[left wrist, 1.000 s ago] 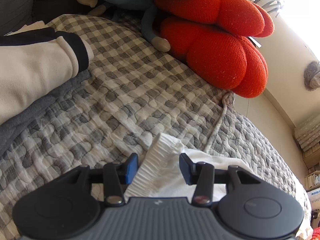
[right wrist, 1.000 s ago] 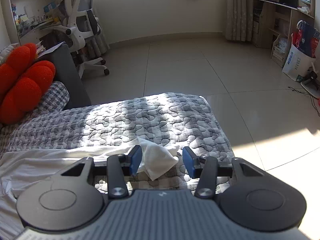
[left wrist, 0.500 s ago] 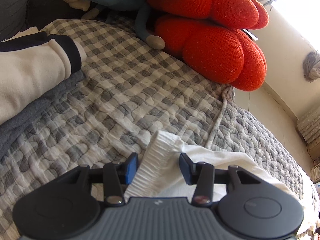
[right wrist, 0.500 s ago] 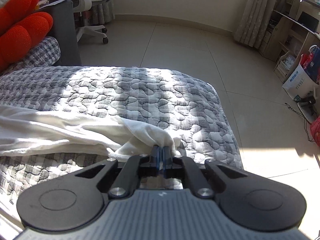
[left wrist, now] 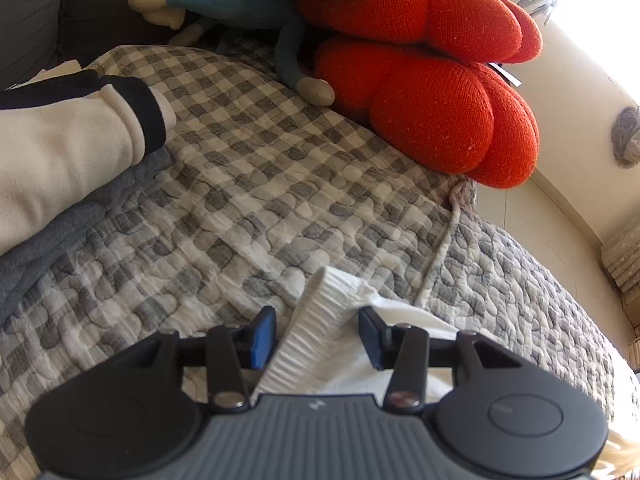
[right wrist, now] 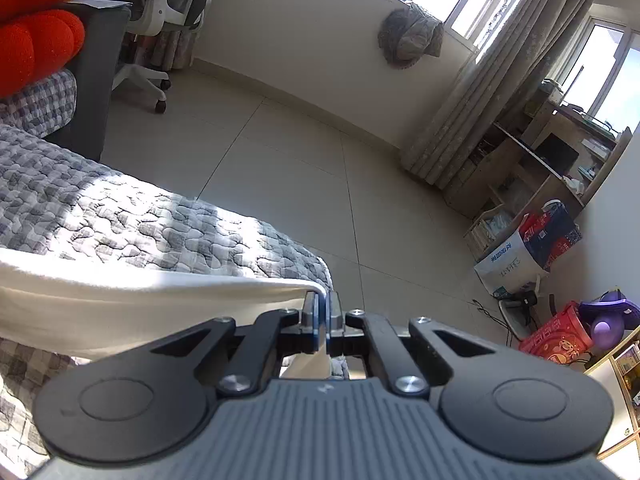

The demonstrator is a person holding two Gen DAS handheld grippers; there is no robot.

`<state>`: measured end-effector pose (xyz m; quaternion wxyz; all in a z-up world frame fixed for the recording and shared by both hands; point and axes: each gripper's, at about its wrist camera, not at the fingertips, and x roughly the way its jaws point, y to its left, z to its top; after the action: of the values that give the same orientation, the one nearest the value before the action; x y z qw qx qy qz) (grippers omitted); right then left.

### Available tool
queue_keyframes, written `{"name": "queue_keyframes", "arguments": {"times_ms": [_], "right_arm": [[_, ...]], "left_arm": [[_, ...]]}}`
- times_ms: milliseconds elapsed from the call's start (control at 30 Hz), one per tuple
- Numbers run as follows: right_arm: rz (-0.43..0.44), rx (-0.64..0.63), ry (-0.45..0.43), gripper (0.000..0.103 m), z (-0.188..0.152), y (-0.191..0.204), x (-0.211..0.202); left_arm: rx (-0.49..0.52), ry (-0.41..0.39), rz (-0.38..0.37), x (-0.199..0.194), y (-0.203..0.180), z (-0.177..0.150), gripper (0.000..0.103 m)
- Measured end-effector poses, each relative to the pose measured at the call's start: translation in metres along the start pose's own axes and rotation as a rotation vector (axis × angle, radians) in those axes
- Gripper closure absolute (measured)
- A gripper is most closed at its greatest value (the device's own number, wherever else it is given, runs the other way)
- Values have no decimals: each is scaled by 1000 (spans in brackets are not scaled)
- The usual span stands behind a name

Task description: Fold clothes

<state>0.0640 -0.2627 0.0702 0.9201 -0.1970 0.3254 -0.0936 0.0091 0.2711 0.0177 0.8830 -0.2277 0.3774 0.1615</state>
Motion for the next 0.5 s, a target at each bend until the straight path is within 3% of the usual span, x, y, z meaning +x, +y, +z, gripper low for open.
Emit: {"name": "queue_keyframes", "arguments": {"times_ms": [200, 333, 500], "right_arm": [[54, 71, 47, 101, 0, -7, 21], [82, 102, 83, 101, -1, -5, 35], [142, 219, 109, 101, -5, -16, 51]], "left_arm": [[47, -19, -3, 4, -5, 0, 59], [102, -37, 6, 7, -11, -1, 76], [90, -46, -29, 8, -8, 3, 86]]}}
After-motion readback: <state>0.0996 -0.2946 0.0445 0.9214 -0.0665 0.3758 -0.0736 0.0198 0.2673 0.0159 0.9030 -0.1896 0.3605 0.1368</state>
